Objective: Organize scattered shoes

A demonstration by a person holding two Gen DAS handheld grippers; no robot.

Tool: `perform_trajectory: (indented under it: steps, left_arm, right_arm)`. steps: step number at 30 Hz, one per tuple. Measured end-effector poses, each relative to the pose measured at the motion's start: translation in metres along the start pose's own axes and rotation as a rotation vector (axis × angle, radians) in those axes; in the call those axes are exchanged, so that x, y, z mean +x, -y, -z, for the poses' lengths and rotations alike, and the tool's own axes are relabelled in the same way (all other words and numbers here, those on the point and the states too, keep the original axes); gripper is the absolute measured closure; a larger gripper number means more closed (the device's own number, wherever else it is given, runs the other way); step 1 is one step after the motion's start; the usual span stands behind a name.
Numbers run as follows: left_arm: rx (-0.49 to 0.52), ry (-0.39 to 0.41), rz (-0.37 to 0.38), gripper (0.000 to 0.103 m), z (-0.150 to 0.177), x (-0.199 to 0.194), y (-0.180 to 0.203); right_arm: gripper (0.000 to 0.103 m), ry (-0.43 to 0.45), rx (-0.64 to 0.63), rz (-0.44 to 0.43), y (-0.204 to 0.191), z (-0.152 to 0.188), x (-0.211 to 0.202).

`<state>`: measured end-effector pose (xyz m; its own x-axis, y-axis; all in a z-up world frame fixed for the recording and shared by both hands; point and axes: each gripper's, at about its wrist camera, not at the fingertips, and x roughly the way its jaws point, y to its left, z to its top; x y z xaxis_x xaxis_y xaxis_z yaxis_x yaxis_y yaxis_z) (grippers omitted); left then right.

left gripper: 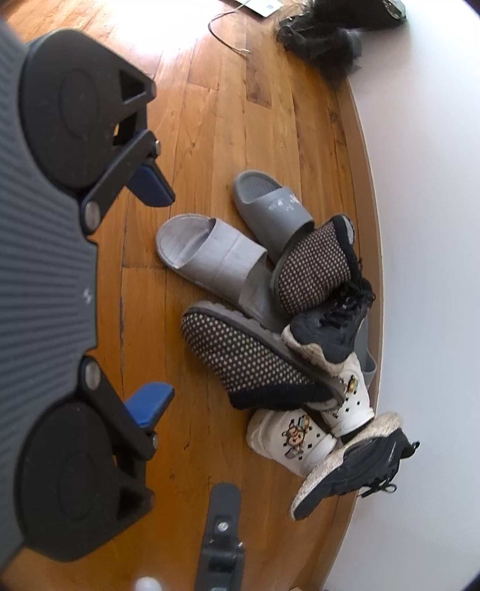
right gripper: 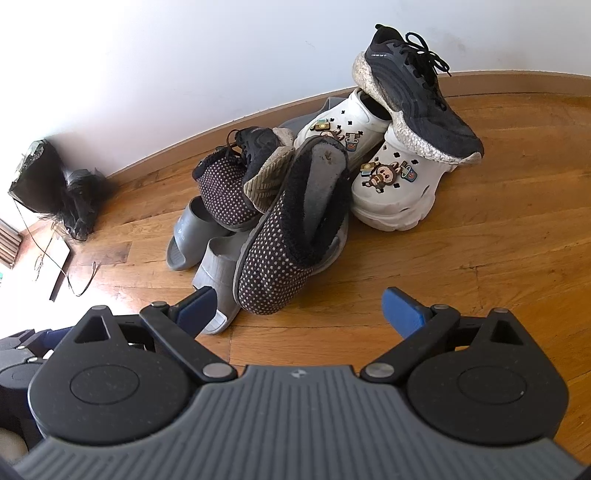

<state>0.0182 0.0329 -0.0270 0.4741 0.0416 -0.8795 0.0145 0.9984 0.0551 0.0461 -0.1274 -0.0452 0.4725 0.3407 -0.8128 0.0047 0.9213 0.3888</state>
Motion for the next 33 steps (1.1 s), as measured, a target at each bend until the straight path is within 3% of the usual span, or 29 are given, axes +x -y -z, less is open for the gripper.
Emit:
perform_trajectory:
  steps: [15,25,33]
  left_arm:
    - [-0.132,0.020,-0.042,0.000,-0.024,0.010,-0.044]
    - [-0.368,0.079,0.041,0.000,-0.039,0.038,-0.101]
    - [-0.507,0.074,0.108,0.000,-0.055,0.094,-0.144]
  right_arm:
    - [0.005,-0.023,0.014,-0.003,0.003,0.002,0.011]
    - [0.005,-0.045,0.021,-0.004,0.005,0.005,0.020]
    - [0.005,-0.056,0.025,0.001,0.009,0.007,0.025]
